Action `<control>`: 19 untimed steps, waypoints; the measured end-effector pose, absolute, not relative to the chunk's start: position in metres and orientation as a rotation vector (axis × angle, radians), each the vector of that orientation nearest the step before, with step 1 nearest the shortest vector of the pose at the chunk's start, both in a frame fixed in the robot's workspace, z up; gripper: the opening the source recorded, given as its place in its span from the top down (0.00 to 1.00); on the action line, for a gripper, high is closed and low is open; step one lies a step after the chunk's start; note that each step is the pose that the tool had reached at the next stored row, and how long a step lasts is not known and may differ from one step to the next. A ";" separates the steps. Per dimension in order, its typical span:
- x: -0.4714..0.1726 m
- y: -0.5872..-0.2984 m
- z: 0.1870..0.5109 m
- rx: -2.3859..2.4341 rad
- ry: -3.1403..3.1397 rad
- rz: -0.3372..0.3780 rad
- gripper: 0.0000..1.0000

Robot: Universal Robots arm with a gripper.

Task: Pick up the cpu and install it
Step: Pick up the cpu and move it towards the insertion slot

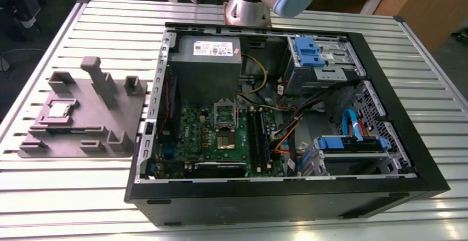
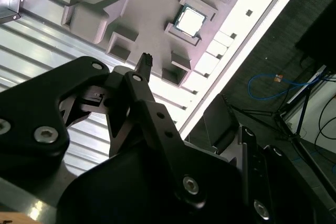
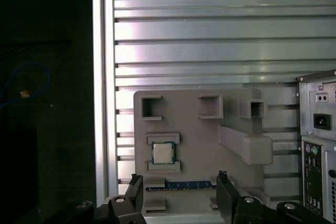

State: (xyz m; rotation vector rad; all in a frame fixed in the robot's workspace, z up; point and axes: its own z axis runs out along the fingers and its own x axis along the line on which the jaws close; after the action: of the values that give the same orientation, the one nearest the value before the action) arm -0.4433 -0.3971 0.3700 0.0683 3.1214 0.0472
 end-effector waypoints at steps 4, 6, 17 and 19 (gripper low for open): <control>-0.443 -0.397 0.370 0.069 3.121 0.047 0.34; -0.443 -0.398 0.370 0.068 3.121 0.047 0.34; -0.443 -0.398 0.367 0.068 3.122 0.047 0.34; -0.444 -0.399 0.367 0.068 3.121 0.047 0.34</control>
State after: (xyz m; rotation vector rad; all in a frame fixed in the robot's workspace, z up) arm -0.4441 -0.3986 0.3666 0.0683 3.1213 0.0470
